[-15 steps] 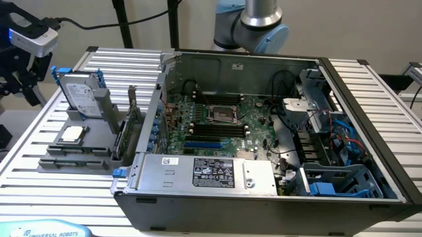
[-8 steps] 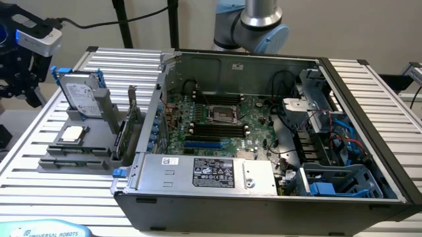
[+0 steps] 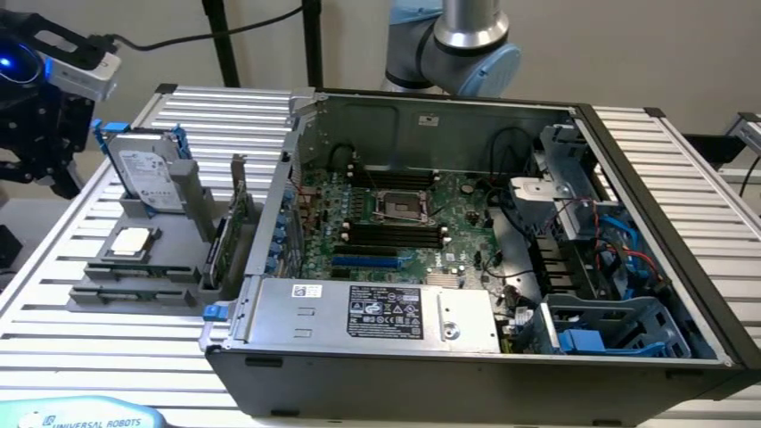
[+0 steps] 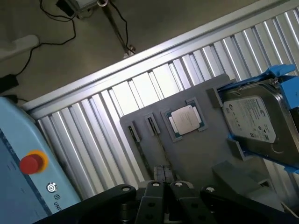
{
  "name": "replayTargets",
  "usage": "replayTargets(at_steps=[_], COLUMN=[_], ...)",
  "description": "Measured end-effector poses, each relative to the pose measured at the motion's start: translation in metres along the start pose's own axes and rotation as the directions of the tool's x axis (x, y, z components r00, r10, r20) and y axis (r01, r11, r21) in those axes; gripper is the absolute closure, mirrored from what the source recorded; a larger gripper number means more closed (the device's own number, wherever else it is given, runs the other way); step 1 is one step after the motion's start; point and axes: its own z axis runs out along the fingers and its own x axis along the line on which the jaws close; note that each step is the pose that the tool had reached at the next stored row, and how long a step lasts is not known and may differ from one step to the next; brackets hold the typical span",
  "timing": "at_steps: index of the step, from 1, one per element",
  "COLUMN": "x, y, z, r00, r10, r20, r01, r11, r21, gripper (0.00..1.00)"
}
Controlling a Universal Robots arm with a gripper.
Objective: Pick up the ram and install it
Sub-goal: 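Pick up the ram and move it above insertion slot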
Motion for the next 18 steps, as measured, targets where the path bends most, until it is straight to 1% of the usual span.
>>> replayTargets(at_steps=[4,9,13,18], x=[-0.001,-0.002,-0.002,-0.004], y=[-0.0016,-0.004,-0.0059,-0.0087], z=[0.0032,0.0073,0.0106,0.0149], r00=[0.9984,0.9925,0.9851,0.9724], r10=[-0.057,-0.122,-0.172,-0.233], r20=[-0.0024,-0.0053,-0.0077,-0.0106], r01=[0.057,0.122,0.172,0.233], r11=[0.9984,0.9925,0.9851,0.9725], r21=[0.0008,0.0014,0.0017,0.0019], gripper=[0.89,0.89,0.89,0.89])
